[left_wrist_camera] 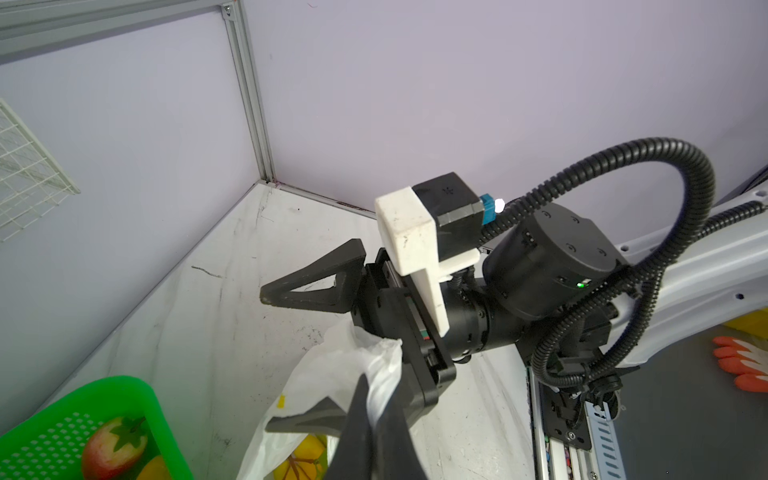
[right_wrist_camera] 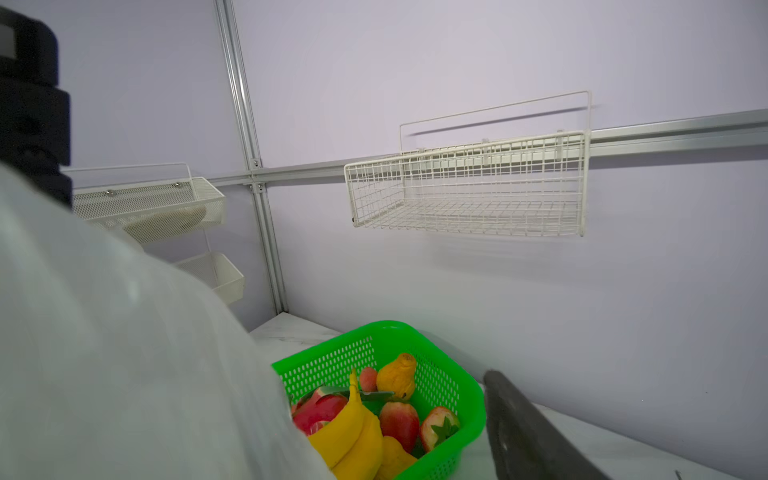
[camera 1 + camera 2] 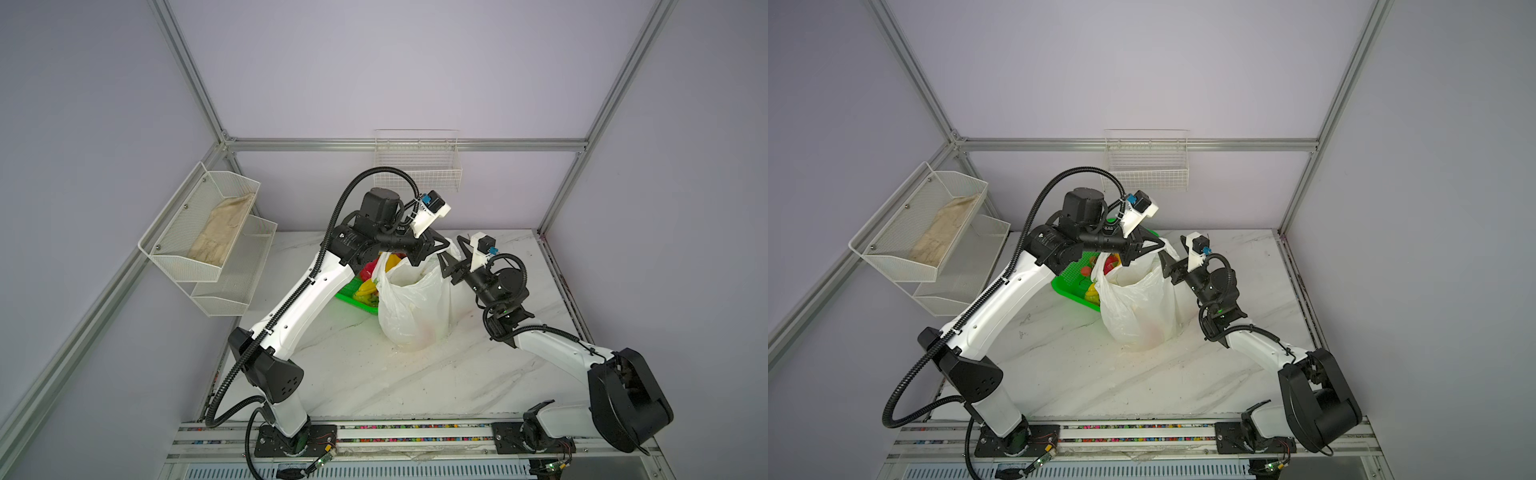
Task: Place the fake fruits into the plastic bag and tie a complex knot
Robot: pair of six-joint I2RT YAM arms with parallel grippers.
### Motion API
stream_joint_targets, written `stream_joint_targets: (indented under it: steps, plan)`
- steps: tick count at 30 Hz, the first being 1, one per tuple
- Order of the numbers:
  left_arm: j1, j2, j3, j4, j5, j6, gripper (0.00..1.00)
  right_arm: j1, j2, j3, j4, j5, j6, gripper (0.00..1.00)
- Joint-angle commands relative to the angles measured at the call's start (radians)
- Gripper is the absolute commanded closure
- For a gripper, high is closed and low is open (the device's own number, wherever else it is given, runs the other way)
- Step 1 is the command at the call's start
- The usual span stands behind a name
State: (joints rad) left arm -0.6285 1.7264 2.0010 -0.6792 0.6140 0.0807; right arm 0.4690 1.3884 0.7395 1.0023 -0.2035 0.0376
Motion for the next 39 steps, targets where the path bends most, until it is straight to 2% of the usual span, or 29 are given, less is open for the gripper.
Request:
stream_joint_targets:
  steps: [1, 3, 10, 11, 14, 16, 20, 24, 28, 29, 30, 32, 35, 38, 39]
  plan:
    - [0.003, -0.043, 0.05, 0.026, 0.027, -0.053, 1.0, 0.02, 0.028, 0.04, 0.202, -0.059, 0.043, 0.22]
    - [0.003, -0.037, 0.051, 0.026, 0.027, -0.056, 1.0, 0.028, 0.034, 0.045, 0.223, -0.101, 0.034, 0.21]
    - [0.003, -0.014, 0.064, 0.026, 0.051, -0.081, 1.0, 0.072, 0.112, 0.135, 0.177, 0.036, 0.07, 0.21]
    - [0.002, -0.013, 0.063, 0.027, 0.05, -0.082, 1.0, 0.081, 0.123, 0.147, 0.145, 0.074, 0.071, 0.24]
    - [0.006, -0.022, 0.056, 0.03, 0.043, -0.082, 1.0, 0.091, 0.138, 0.157, -0.024, 0.262, 0.087, 0.41]
    - [0.015, -0.032, 0.043, 0.043, 0.028, -0.09, 1.0, 0.092, 0.116, 0.093, -0.077, 0.335, 0.074, 0.45]
    - [0.042, -0.029, 0.005, 0.074, -0.006, -0.098, 1.0, 0.089, 0.03, -0.125, 0.037, 0.254, 0.029, 0.49]
    - [0.043, 0.009, 0.02, 0.072, 0.007, -0.08, 1.0, 0.089, -0.043, -0.157, -0.009, 0.21, 0.001, 0.67]
    - [0.043, 0.029, 0.044, 0.072, 0.027, -0.067, 1.0, 0.088, -0.056, -0.128, -0.081, 0.185, 0.012, 0.87]
    - [0.043, 0.021, 0.04, 0.072, 0.008, -0.061, 0.96, 0.086, -0.058, -0.122, -0.1, 0.185, 0.028, 0.92]
    - [0.043, 0.008, 0.029, 0.072, -0.015, -0.053, 0.8, 0.085, -0.059, -0.115, -0.12, 0.192, 0.045, 0.95]
    - [0.044, -0.047, -0.033, 0.091, -0.104, -0.043, 0.66, 0.078, -0.062, -0.105, -0.161, 0.198, 0.091, 0.98]
    - [0.051, -0.187, -0.239, 0.221, -0.277, -0.064, 0.42, 0.074, -0.075, -0.109, -0.173, 0.174, 0.133, 0.99]
    - [0.077, -0.285, -0.424, 0.334, -0.466, -0.156, 0.29, 0.072, -0.092, -0.118, -0.169, 0.156, 0.153, 1.0]
    - [0.084, -0.295, -0.452, 0.35, -0.496, -0.176, 0.27, 0.071, -0.095, -0.118, -0.167, 0.153, 0.154, 1.0]
